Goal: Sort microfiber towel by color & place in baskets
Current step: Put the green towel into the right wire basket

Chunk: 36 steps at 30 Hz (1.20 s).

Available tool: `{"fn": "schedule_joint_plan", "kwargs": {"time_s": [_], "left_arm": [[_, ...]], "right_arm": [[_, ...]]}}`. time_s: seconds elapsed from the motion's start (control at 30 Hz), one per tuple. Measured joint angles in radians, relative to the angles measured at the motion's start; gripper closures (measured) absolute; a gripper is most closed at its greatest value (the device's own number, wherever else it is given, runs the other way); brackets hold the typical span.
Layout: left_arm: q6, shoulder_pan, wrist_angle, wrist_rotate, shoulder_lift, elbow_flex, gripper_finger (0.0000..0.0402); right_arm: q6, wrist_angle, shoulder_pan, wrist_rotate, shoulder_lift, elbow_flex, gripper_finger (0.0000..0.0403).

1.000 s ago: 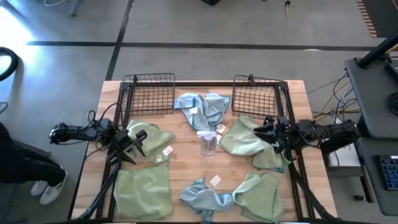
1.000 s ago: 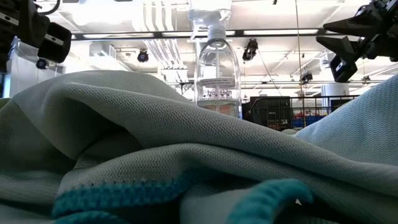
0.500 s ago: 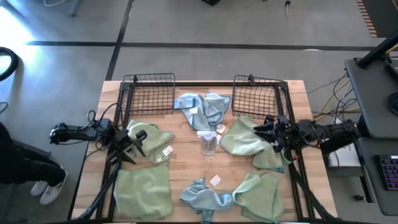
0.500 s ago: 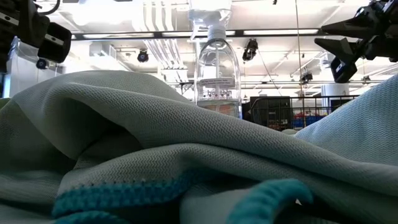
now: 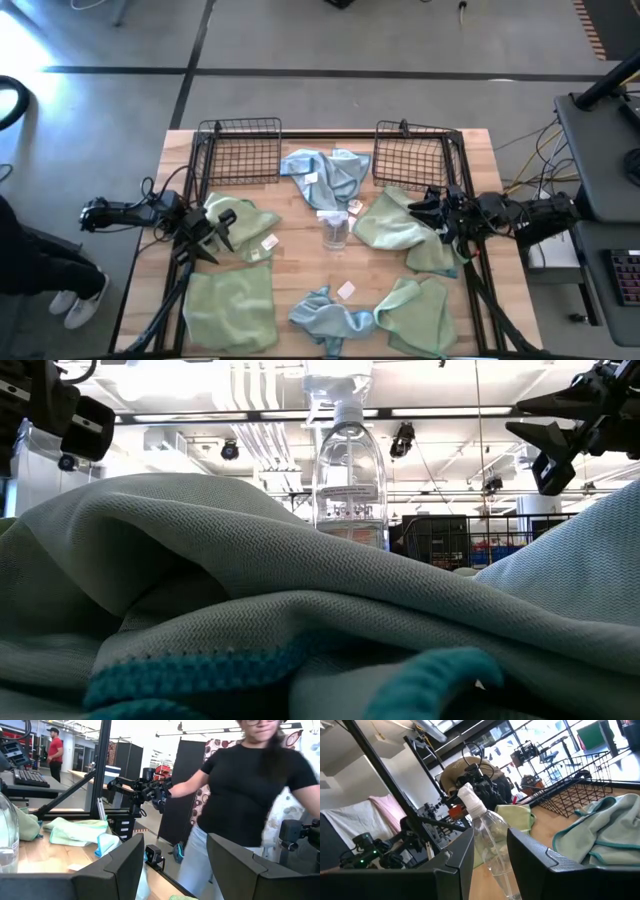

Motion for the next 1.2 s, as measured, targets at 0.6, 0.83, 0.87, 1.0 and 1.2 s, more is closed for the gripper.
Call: {"fn": "schedule_joint_plan", "kwargs": {"time_s": [0.6,0.83,0.87,1.0,1.2], "left_arm": [[0.000,0.000,0.000,-0.107,0.000,0.000,0.0201],[0.054,0.000,0.001,-0.192,0.000,0.000,0.0201],[0.078,0.000,0.001,-0.225,0.000,0.000,0.0201],[0.169,0.000,0.010,-0.418,0.000,0.000,0.0201],[0.252,0.000,0.044,-0.860,0.000,0.000,0.0201]], "right_arm": [[0.000,0.000,0.000,0.140,0.000,0.000,0.0291],[0.000,0.000,0.000,0.140,0.000,0.000,0.0291],[0.000,0.000,0.000,0.140,0.000,0.000,0.0291],[0.000,-0.001,0.000,0.140,0.000,0.000,0.0291],[0.000,0.000,0.000,0.140,0.000,0.000,0.0291]]}}
